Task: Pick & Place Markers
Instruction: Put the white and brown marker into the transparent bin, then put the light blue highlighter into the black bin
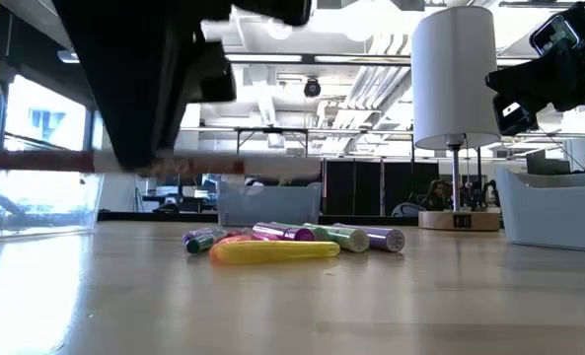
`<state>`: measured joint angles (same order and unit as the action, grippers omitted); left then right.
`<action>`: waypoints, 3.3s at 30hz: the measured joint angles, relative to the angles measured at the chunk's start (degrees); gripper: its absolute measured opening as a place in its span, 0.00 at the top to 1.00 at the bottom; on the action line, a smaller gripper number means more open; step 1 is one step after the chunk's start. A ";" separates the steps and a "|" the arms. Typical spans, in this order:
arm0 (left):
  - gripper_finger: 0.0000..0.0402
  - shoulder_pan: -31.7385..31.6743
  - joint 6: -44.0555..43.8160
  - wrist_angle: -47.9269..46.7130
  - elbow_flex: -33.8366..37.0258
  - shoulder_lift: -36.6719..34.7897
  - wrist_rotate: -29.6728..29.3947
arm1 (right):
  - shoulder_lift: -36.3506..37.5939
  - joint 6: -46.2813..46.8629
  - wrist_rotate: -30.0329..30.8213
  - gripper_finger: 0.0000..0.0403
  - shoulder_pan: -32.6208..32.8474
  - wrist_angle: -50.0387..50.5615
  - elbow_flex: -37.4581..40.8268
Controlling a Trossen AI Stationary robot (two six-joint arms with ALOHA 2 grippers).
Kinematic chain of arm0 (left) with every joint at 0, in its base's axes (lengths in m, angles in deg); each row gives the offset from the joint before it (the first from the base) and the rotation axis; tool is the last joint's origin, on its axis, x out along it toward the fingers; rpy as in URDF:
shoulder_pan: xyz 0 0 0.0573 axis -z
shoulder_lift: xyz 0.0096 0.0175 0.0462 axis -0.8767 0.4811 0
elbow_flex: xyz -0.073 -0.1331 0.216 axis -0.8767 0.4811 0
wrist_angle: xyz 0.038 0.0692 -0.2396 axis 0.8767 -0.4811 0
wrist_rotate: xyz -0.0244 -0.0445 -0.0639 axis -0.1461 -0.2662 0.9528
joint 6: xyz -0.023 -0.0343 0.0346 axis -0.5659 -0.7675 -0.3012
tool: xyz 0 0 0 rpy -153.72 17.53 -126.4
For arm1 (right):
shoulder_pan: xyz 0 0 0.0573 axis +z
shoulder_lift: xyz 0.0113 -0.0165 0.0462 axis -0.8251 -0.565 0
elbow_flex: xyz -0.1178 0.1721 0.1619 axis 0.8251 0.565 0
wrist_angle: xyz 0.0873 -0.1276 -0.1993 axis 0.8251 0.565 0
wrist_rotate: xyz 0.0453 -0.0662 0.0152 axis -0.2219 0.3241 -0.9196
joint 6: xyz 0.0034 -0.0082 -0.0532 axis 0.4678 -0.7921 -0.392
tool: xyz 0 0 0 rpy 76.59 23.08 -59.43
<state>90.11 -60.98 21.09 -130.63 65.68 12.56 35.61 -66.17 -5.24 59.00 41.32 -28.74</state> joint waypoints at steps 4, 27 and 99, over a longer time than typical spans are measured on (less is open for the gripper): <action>0.96 0.09 -5.83 -5.29 -3.27 -0.27 -4.43 | 0.00 0.00 0.02 1.00 0.00 0.00 0.00; 0.89 -26.78 -31.77 -33.94 -0.09 -11.75 -10.79 | -0.02 0.00 0.03 1.00 0.00 0.00 0.00; 0.69 -26.97 -6.42 14.37 30.66 -50.59 -20.23 | -1.14 0.00 0.02 1.00 0.01 0.02 0.01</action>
<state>63.14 -67.40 35.46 -99.97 15.09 -7.67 34.47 -66.17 -5.22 59.00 41.34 -28.73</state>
